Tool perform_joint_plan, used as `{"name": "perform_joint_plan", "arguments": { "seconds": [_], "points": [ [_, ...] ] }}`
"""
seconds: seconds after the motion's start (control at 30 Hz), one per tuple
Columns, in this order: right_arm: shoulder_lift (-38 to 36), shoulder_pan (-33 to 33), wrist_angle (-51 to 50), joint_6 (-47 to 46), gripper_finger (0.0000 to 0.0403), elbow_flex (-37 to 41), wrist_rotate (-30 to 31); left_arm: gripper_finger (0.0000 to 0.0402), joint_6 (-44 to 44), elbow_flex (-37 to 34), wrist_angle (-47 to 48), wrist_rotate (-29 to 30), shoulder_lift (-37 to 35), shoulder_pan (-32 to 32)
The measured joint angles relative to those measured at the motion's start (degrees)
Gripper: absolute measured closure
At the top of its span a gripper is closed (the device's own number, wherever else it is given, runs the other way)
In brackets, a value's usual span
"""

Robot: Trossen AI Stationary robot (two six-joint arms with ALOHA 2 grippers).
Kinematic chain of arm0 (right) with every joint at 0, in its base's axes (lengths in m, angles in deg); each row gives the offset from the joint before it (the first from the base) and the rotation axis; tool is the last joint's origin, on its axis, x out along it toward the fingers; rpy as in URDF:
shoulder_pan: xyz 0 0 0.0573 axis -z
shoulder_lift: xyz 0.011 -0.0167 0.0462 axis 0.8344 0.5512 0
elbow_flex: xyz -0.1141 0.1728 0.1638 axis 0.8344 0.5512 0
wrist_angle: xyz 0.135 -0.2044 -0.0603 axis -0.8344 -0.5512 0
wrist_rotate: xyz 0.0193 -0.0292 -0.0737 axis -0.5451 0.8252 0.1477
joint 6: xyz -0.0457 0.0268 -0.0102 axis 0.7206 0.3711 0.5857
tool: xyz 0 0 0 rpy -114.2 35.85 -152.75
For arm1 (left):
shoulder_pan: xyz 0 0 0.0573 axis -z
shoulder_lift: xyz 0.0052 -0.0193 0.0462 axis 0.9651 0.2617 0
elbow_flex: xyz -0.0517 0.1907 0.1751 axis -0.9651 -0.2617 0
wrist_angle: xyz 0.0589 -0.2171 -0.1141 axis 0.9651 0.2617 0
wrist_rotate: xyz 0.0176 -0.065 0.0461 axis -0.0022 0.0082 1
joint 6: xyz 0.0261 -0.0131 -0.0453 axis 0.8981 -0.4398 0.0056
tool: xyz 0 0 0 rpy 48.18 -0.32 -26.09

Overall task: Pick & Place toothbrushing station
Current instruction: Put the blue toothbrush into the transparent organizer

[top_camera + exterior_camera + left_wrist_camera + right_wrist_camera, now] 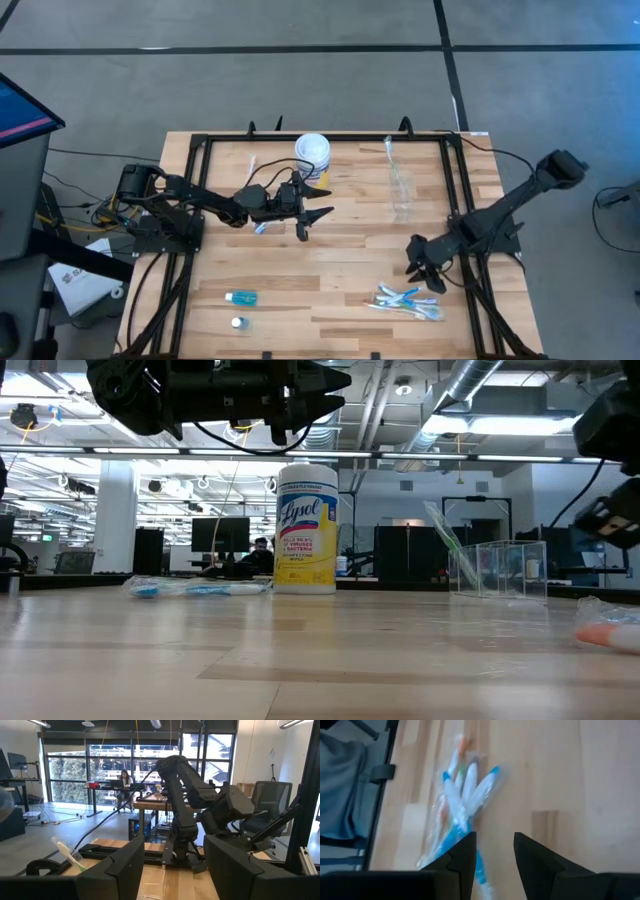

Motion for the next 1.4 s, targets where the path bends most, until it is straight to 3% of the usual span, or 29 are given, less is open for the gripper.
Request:
{"name": "perform_joint_plan", "arguments": {
  "seconds": [0.6,1.4],
  "points": [
    [2.47,-7.60,-3.76,-8.88,0.0282,0.00,0.13,0.0205,-0.02,0.00,0.24,0.01,0.00,-0.01],
    [3.31,-8.10,-7.57,-11.68,0.0285,0.00,0.52,0.0205,-1.09,0.00,1.74,0.02,-0.02,-0.02]
  ]
}}
